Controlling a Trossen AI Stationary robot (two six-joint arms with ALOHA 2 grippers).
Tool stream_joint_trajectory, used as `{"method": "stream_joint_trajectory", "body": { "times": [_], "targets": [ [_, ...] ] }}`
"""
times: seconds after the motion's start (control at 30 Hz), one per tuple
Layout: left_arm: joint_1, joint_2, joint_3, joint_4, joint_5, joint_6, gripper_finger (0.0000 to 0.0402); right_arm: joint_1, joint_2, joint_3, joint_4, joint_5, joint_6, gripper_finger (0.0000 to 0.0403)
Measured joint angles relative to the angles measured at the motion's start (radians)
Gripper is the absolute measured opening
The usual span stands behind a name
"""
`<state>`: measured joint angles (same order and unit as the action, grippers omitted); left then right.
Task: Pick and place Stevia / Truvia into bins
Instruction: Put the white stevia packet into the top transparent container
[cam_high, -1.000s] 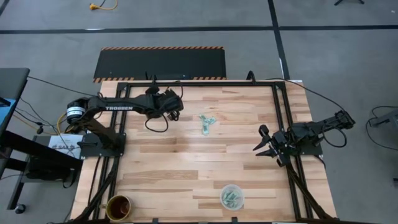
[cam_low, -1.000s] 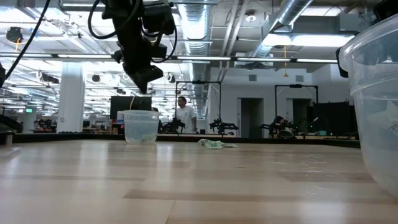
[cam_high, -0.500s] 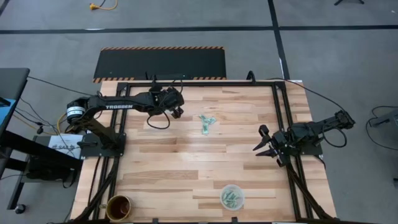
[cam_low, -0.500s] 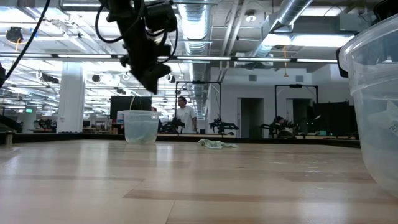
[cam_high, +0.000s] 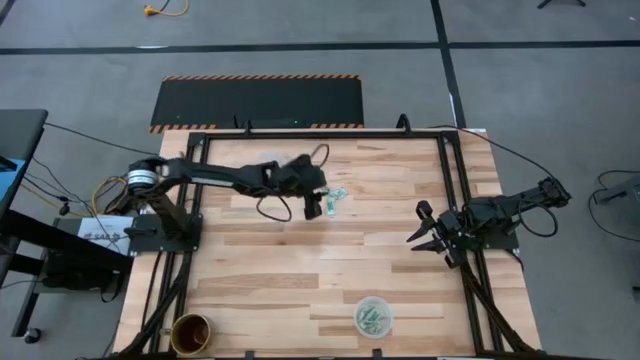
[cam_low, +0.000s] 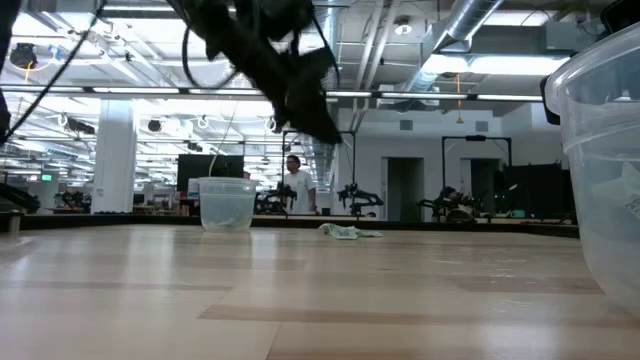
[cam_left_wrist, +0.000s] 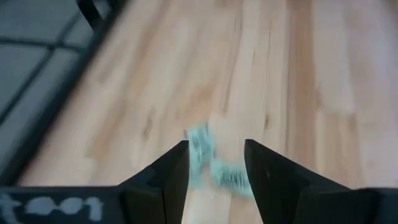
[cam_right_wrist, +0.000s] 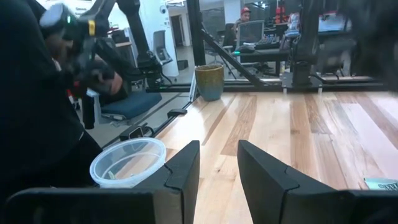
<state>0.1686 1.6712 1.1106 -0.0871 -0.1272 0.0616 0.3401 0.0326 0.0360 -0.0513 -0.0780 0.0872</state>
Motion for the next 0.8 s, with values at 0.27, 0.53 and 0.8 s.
{"method": "stream_joint_trajectory", "body": {
  "times": [0.27,0.53,0.8],
  "targets": [
    [-0.048,0.177,-0.001,0.014,0.072,0.004,0.0146,0.000,0.000,0.000,0.000,0.000,0.000,0.0102],
    [-0.069,0.216,-0.001,0.037,0.069,0.000,0.0146,0.000,0.000,0.000,0.000,0.000,0.000,0.0102],
    [-0.064,0.242,0.000,0.028,0.060,0.026,0.0146,0.000,0.000,0.000,0.000,0.000,0.000,0.0102]
  ]
}}
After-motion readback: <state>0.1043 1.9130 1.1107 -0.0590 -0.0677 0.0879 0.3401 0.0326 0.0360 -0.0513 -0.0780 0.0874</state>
